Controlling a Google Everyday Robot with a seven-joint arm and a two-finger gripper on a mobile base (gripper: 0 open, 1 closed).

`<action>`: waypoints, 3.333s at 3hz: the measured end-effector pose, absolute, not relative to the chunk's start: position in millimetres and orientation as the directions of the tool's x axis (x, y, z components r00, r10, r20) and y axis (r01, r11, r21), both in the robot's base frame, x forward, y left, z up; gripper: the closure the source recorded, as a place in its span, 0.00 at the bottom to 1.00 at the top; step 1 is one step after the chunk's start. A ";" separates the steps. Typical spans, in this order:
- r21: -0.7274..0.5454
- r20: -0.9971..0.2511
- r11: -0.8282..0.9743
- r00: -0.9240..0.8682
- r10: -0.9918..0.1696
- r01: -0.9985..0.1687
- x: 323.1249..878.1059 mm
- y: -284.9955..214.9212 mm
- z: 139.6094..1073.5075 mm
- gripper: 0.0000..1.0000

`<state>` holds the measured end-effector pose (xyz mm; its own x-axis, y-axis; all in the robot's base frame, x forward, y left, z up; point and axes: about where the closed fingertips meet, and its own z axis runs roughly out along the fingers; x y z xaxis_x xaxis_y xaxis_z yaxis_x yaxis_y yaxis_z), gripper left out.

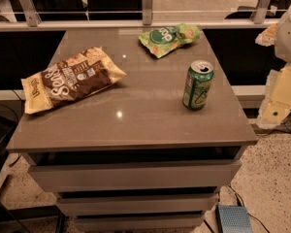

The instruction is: Pick brown chip bag

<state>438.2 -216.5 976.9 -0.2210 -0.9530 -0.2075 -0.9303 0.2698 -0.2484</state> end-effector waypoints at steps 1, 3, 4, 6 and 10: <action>-0.249 -0.208 0.270 -0.221 -0.953 -0.930 438.2 -216.4 977.0 0.00; -0.290 -0.315 0.136 -0.040 -0.948 -0.947 479.9 -155.5 998.6 0.00; -0.331 -0.402 0.007 0.134 -0.906 -0.944 504.1 -81.7 999.7 0.00; -0.360 -0.439 0.007 0.163 -0.884 -0.933 522.2 -63.1 991.6 0.00; -0.410 -0.464 -0.142 0.340 -0.818 -0.901 687.1 76.7 871.4 0.00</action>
Offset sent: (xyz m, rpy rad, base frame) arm 0.0351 0.0307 0.0237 0.1313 -0.0451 0.1478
